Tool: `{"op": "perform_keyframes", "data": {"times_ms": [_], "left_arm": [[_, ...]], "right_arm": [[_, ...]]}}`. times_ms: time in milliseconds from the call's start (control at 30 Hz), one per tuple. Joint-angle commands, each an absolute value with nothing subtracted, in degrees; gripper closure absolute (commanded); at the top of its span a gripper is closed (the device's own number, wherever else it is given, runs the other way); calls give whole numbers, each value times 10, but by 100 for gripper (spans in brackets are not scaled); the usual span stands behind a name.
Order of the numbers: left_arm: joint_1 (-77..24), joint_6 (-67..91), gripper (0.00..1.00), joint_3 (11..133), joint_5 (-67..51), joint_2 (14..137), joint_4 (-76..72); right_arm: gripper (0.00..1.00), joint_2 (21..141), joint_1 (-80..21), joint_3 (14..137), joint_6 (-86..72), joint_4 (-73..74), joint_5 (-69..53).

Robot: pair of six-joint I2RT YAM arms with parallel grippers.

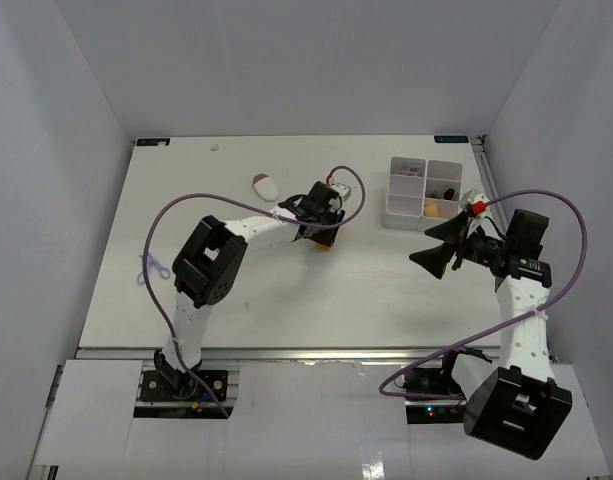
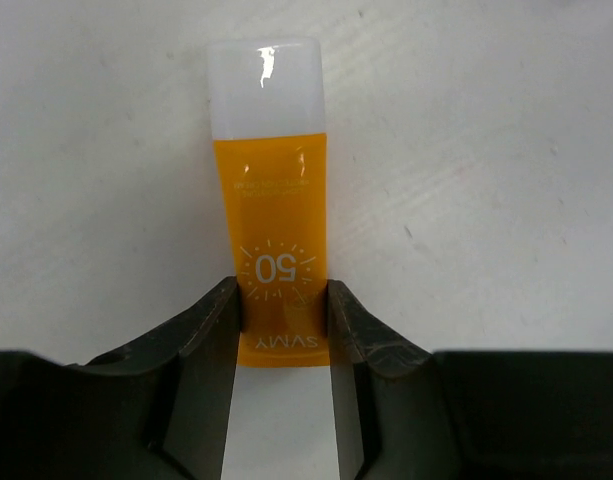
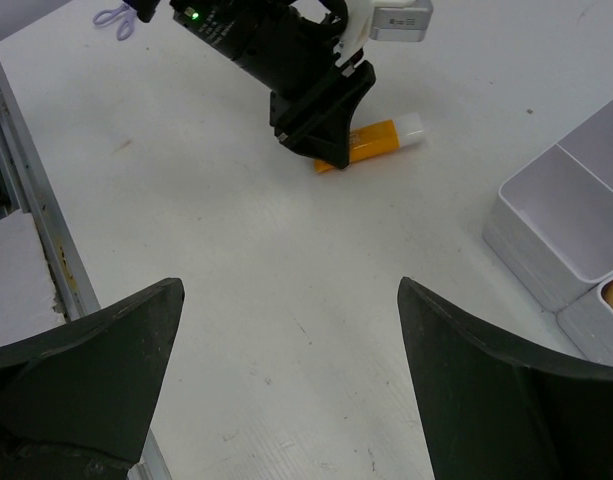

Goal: Organize the makeup

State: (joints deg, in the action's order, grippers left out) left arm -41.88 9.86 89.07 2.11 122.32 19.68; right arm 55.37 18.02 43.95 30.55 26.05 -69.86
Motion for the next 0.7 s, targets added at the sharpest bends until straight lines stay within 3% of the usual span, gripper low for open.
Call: {"op": "perform_keyframes", "data": {"times_ms": [0, 167, 300, 533, 667], "left_arm": [[-431, 159, 55, 785, -53, 1072, 118], [-481, 228, 55, 580, -95, 929, -61], [-526, 259, 55, 509, -84, 899, -147], [-580, 268, 55, 514, -57, 924, -198], [-591, 257, 55, 537, -54, 952, -194]], "right_arm": [[6, 564, 184, 422, 301, 248, -742], [4, 577, 180, 394, 197, 163, -742], [2, 593, 157, 362, 89, 78, -709], [2, 661, 80, 368, -66, 29, -559], [0, 712, 66, 385, -101, 39, -548]]}}
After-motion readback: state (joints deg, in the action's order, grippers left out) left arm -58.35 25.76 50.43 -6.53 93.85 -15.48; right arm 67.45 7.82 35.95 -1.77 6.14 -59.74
